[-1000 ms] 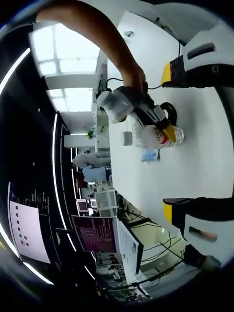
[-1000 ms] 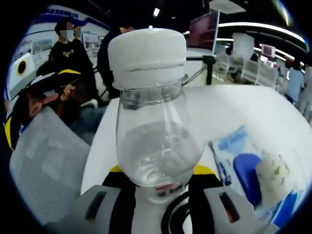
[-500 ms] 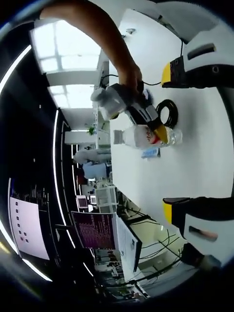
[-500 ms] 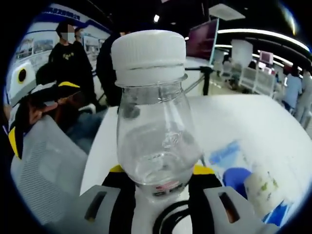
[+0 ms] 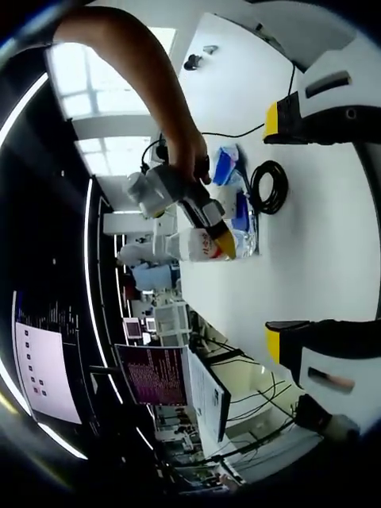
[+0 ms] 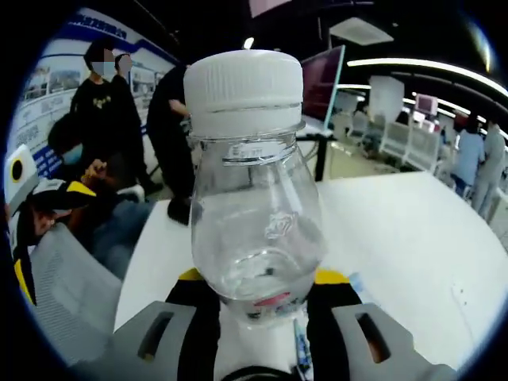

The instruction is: Arrange the tabletop items into an orderly group along one side of the table until the central work area is clear of visible clutter.

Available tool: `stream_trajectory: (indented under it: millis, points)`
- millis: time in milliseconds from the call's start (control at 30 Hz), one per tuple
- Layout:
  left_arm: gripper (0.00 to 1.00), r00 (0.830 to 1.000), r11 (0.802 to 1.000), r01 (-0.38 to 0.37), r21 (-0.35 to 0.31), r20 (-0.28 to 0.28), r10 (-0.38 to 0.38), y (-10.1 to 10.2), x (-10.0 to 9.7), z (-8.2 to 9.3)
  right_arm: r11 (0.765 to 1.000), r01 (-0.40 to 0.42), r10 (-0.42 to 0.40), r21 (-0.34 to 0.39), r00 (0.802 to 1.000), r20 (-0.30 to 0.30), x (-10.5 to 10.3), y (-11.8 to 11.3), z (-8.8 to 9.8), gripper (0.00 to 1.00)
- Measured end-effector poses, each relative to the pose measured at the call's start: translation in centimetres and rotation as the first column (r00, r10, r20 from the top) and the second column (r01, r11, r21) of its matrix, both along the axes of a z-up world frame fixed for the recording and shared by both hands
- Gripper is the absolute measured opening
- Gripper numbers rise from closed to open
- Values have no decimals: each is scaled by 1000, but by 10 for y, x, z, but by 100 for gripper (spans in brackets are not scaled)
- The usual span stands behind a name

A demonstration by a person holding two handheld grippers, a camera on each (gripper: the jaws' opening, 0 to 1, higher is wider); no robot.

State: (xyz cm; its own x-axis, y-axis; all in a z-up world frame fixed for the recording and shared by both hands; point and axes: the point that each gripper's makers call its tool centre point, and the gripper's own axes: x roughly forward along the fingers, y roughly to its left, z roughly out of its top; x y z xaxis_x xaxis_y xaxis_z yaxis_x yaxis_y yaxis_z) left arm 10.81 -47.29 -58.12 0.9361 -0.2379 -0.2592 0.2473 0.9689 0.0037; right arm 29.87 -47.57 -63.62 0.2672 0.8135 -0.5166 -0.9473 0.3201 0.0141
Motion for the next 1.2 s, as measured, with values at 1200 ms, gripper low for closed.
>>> stream_trajectory:
  millis: [1200]
  points:
    - [86,999,1000,18,2,-31,-18,1,3,-10,994,104,-103,-37,995,14,115,61,-50,38]
